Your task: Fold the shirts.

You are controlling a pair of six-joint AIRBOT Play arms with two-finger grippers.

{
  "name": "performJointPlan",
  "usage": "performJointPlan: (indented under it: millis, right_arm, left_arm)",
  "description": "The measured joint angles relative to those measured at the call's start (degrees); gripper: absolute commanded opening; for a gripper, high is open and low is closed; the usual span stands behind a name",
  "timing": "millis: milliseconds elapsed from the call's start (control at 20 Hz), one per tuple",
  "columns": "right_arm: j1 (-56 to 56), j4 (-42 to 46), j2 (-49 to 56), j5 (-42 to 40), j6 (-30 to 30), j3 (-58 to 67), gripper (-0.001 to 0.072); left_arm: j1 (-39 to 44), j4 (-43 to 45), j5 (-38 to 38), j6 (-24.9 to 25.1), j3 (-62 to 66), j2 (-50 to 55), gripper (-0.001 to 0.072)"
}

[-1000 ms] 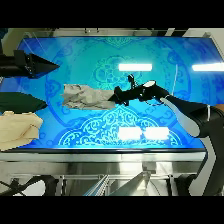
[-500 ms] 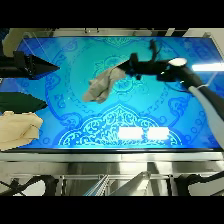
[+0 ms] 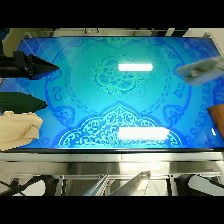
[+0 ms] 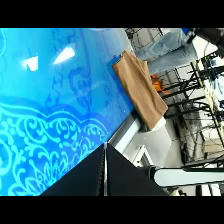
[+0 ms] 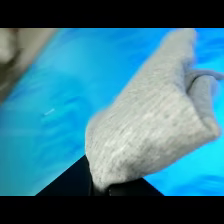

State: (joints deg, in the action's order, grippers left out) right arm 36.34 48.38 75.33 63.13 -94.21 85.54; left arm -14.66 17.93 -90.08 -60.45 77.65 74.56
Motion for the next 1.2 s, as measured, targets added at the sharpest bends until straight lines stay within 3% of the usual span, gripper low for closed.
performJointPlan:
  millis: [250,600,650,700,750,950,1000,1050,1100,1200]
  right_arm:
    - [23.3,21.8,-1.6,11.0,-2.7,-4.5,0.0016]
    - [39.9,30.5,-1.7,12.8,1.9,-17.7,0.0027]
    - [41.2,31.1,-1.7,12.6,2.5,-18.4,0.02]
    - [42.2,31.8,-1.7,12.4,3.1,-18.9,0.0541]
    - [43.0,32.7,-1.7,12.4,3.7,-19.3,0.0711]
    - [43.3,31.6,-2.0,13.3,4.4,-20.0,0.0701]
    - [42.6,30.4,-2.3,13.8,4.3,-20.0,0.0602]
    - [41.6,28.3,-2.8,14.4,4.3,-20.0,0.0254]
    - [40.2,25.8,-3.4,14.9,4.3,-20.0,0.0023]
    - [36.4,18.8,-5.4,15.1,4.5,-20.0,0.0015]
  left_arm:
    - [0.1,0.0,0.0,0.0,0.0,0.0,0.0011]
    - [0.1,0.0,0.0,0.0,0.0,0.0,0.0011]
    - [0.1,0.0,0.0,0.0,0.0,0.0,0.0011]
    - [0.1,0.0,0.0,0.0,0.0,0.0,0.0011]
    - [0.1,0.1,0.0,0.0,0.0,0.0,0.0011]
    - [0.1,0.0,0.1,0.0,0.0,0.0,0.0009]
    - [0.1,0.0,0.3,0.0,0.0,0.0,0.0001]
    - [0.1,0.0,0.5,0.0,0.0,0.0,0.0002]
    - [0.1,0.0,0.8,0.0,0.0,0.0,0.0001]
    - [0.1,0.1,1.0,0.0,0.3,0.0,0.0001]
